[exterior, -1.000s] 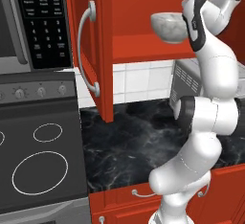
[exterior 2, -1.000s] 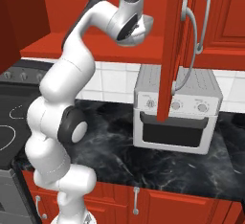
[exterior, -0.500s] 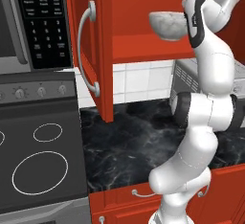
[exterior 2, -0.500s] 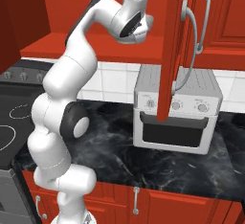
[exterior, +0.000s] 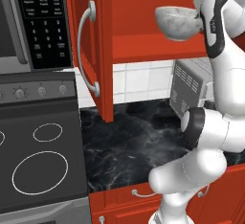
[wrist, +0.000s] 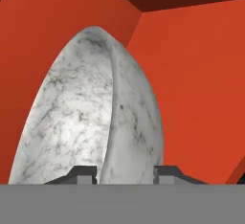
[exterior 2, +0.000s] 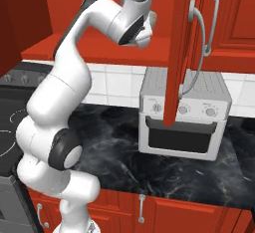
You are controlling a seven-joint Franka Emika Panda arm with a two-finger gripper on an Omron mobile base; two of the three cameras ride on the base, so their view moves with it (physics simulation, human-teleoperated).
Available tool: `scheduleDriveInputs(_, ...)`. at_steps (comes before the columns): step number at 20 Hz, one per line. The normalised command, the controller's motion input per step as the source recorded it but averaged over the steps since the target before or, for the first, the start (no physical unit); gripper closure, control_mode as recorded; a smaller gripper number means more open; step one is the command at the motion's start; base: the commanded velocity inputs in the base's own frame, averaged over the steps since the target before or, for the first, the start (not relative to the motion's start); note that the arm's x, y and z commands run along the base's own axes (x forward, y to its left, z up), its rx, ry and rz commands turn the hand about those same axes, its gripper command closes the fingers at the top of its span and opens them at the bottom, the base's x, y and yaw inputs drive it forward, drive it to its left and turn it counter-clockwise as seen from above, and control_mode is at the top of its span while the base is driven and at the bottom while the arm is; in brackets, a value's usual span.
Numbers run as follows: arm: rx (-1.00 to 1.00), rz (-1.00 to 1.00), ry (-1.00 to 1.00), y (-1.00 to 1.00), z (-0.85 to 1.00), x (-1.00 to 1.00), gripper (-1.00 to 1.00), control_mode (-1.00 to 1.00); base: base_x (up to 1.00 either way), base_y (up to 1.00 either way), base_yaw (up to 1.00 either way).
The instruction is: Take the smaller bowl and place it next to the appetizer plate on the dining counter , and place the larger bowl next to the plate with cooked food.
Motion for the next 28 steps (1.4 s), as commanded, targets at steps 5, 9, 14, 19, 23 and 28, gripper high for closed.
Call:
scheduleDriveInputs(5,-0.07,0.09,-0.05,0.08,-0.07,-1.00,1.00,-1.00,0.00,0.00,0.00)
scheduleDriveInputs(9,-0.17,0.31,0.44,0.11,-0.01,-1.00,1.00,-1.00,0.00,0.00,0.00)
scheduleDriveInputs(14,-0.14,0.36,0.28,0.00,0.00,-1.00,1.00,-1.00,0.00,0.00,0.00)
scheduleDriveInputs(19,-0.09,0.30,0.08,0.03,-0.08,-1.00,1.00,-1.00,0.00,0.00,0.00)
scheduleDriveInputs(23,-0.01,0.10,-0.20,0.35,-0.08,-1.00,1.00,-1.00,0.00,0.00,0.00)
scheduleDriveInputs(28,-0.06,0.00,-0.05,0.43,-0.81,-0.76,1.00,-1.00,0.00,0.00,0.00)
